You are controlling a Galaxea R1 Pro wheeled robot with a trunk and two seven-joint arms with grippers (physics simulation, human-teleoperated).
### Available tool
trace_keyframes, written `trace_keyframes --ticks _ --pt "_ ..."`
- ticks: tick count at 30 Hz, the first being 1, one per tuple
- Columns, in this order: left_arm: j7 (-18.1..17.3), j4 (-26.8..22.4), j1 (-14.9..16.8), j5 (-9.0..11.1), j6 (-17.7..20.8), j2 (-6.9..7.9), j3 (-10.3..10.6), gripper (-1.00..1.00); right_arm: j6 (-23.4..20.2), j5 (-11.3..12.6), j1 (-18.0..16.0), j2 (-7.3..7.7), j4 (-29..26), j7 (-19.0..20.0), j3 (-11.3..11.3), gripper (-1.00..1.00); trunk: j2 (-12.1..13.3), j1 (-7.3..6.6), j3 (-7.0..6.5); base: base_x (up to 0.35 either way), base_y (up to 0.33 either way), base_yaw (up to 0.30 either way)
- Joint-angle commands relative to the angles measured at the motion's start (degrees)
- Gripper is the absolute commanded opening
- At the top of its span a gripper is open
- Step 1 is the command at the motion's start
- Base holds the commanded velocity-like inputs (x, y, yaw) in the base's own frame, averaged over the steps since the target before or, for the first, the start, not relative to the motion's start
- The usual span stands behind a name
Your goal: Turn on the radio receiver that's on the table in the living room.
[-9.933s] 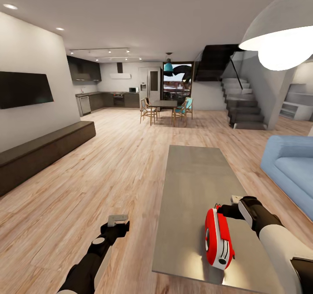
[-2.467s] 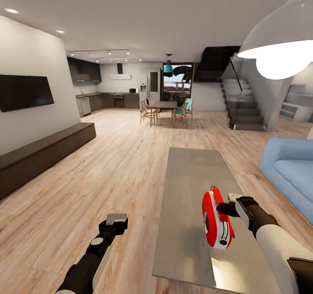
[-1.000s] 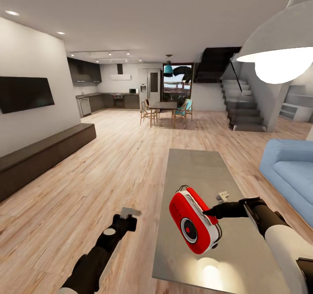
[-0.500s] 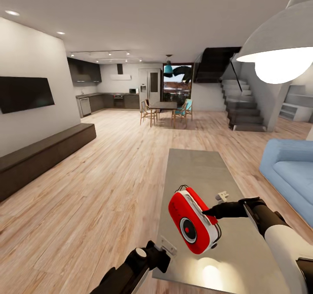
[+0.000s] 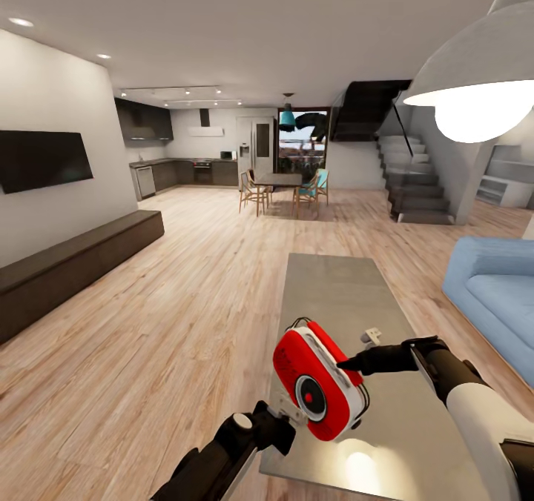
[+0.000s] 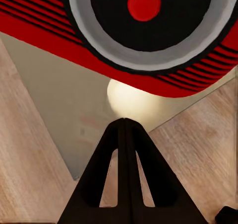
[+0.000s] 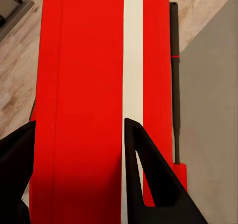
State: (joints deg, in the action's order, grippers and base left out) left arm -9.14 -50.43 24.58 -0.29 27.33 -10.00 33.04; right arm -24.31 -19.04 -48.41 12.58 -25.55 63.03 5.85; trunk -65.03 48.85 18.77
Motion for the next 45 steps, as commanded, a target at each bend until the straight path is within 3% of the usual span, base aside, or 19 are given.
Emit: trace_keyframes --ticks 1,10,13,17,20,30,33,45 --pt "-0.1 -0.17 0.62 0.03 0.83 0.0 0.0 -1.0 -0.11 0.24 -0.01 -0.06 -0.02 0.23 0.12 -1.0 0.0 0.0 0.0 0.0 0.0 0.0" --pt "-3.24 0.12 6.01 0.28 1.58 0.0 0.0 -1.0 -0.08 0.23 -0.01 -0.14 -0.02 0.34 -0.02 -1.0 0.0 0.0 0.0 0.0 0.0 0.0" --pt "-3.79 0.22 6.89 0.35 1.59 0.0 0.0 -1.0 -0.06 0.26 -0.01 -0.52 -0.02 0.31 -1.74 -1.0 0.0 0.0 0.0 0.0 0.0 0.0" --pt "-5.67 0.44 7.11 0.37 1.43 0.0 -0.01 -1.0 -0.08 0.4 -0.01 -1.2 -0.02 0.26 -3.81 -1.0 0.0 0.0 0.0 0.0 0.0 0.0" --pt "-6.53 0.89 7.14 0.37 1.01 0.0 0.0 -1.0 -0.09 0.51 -0.01 -1.63 -0.02 0.31 -4.1 -1.0 0.0 0.0 0.0 0.0 0.0 0.0" --pt "-6.76 3.08 7.15 0.47 0.23 0.0 -0.08 -1.0 -0.12 0.75 -0.01 -2.25 -0.02 0.55 -4.16 -1.0 0.0 0.0 0.0 0.0 0.0 0.0" --pt "-6.77 5.76 7.18 0.39 -3.25 0.0 -0.08 -1.0 -0.18 0.76 -0.01 -2.73 -0.02 0.68 -4.1 -1.0 0.0 0.0 0.0 0.0 0.0 0.0" --pt "-6.77 6.16 7.23 0.37 -3.74 0.0 -0.17 -1.0 -0.21 0.76 -0.01 -4.41 1.2 0.78 -4.1 -1.0 0.0 0.0 0.0 0.0 0.0 0.0"
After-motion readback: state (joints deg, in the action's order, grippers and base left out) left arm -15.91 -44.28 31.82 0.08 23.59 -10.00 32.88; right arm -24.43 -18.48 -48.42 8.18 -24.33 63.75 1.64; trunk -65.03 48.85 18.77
